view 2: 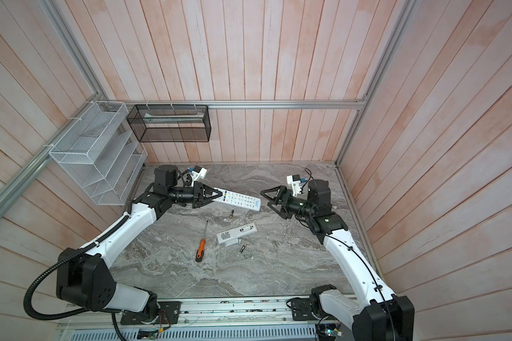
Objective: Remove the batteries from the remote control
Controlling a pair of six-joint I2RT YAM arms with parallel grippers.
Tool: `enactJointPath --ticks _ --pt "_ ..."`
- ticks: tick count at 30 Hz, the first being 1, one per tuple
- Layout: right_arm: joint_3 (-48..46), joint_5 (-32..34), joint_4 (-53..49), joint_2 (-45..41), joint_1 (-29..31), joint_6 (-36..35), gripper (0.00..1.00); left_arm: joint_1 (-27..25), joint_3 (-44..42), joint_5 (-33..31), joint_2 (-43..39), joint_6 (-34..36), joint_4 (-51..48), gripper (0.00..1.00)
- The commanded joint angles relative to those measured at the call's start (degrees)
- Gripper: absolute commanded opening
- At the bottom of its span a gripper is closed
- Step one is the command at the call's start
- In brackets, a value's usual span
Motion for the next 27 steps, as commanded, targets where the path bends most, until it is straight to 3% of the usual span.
enactJointPath --ticks 1,3,6,10,14,19,27 --pt "-3.8 -7.2 10.5 -0.8 -0.1 5.4 0.70 0.1 -1.9 5.8 -2.1 -11.1 14.7 0.18" --pt "-4.6 -8.5 14.0 -0.4 -0.1 7.0 0.62 0.1 -2.5 6.6 -2.1 -14.4 17.9 0.19" --pt "-1.9 -9.7 11.1 1.1 -0.1 3.5 0.61 0.1 -3.2 7.9 -2.0 -18.2 21.5 0.19" --pt "0.2 -11.0 8.6 3.1 -0.2 0.5 0.60 0.1 -3.0 8.5 -1.9 -18.6 20.9 0.19" --pt "-0.6 -11.6 12.4 4.0 -0.1 2.5 0.59 0.1 -3.5 8.9 -1.9 -19.6 22.2 0.19" --pt "0.4 -13.0 17.0 6.0 0.1 4.8 0.47 0.0 -3.8 9.7 -1.7 -19.7 22.2 0.19" --pt "1.3 -14.6 19.0 7.8 2.0 5.1 0.46 -0.6 -4.4 10.5 -0.7 -21.9 25.0 0.19"
